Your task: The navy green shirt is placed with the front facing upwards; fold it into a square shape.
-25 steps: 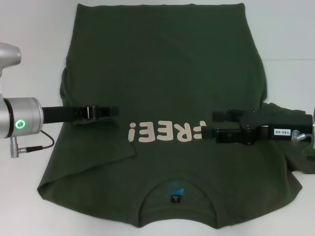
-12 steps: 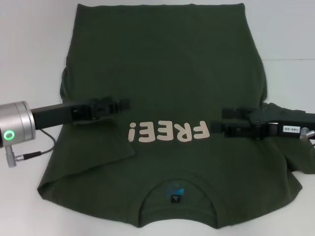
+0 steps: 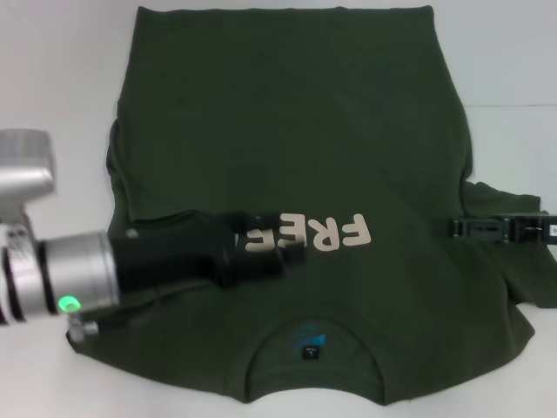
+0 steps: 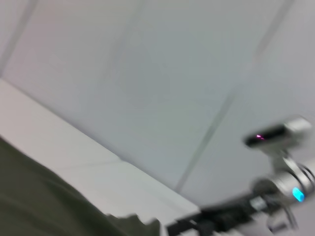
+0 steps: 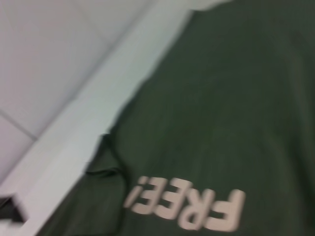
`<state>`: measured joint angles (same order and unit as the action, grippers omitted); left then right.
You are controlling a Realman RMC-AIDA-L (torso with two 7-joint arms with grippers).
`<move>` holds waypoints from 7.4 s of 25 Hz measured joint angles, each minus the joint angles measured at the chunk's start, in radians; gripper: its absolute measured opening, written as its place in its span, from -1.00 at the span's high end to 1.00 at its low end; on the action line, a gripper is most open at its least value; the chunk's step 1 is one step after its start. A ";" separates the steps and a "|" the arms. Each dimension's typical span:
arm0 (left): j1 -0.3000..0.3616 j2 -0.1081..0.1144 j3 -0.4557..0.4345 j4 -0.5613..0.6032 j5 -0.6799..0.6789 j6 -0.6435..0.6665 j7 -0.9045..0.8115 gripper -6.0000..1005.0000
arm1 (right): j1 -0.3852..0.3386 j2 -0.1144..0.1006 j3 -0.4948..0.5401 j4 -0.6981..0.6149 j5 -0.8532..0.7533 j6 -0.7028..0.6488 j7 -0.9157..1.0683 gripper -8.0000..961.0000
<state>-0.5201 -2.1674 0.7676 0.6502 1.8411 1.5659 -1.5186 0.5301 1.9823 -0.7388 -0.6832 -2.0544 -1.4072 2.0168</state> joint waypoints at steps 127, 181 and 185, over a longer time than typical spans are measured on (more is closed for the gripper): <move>-0.015 0.003 0.151 0.001 0.039 -0.048 0.147 -0.46 | 0.103 -0.111 0.119 -0.066 -0.313 0.282 0.448 0.98; -0.005 0.003 0.111 -0.005 0.046 -0.058 0.159 -0.46 | 0.076 -0.020 0.035 0.061 -0.240 0.250 0.378 -0.72; -0.004 0.003 0.111 -0.006 0.046 -0.058 0.161 -0.46 | 0.077 -0.006 0.038 0.071 -0.237 0.256 0.370 -0.72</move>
<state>-0.5238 -2.1644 0.8789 0.6443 1.8866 1.5078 -1.3577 0.6072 1.9762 -0.7005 -0.6126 -2.2910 -1.1507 2.3865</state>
